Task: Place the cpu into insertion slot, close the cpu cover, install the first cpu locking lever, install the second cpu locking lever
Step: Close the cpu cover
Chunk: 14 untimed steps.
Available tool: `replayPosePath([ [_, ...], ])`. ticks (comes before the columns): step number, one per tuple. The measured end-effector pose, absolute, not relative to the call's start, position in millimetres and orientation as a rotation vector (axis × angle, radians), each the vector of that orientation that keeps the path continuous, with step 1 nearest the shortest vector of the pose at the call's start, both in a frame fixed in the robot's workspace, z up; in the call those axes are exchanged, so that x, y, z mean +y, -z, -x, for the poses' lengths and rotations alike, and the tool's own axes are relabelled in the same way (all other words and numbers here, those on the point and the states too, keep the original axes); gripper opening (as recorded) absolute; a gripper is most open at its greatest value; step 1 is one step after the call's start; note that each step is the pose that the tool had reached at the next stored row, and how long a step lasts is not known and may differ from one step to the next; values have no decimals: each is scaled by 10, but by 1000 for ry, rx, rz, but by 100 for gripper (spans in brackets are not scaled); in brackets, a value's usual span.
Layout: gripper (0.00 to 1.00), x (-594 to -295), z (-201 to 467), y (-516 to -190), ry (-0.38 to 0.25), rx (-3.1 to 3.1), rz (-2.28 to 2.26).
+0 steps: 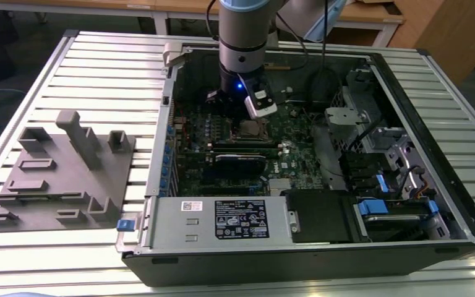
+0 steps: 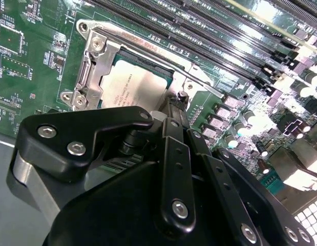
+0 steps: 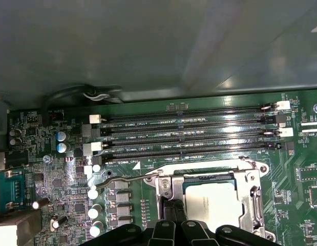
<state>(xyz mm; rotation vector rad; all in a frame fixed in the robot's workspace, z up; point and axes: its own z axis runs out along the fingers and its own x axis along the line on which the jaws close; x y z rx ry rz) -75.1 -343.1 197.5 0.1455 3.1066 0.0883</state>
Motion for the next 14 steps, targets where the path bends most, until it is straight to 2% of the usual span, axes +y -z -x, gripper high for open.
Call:
replayPosePath([
  [14, 11, -3431, 751, -1971, -88, 3107, -146],
])
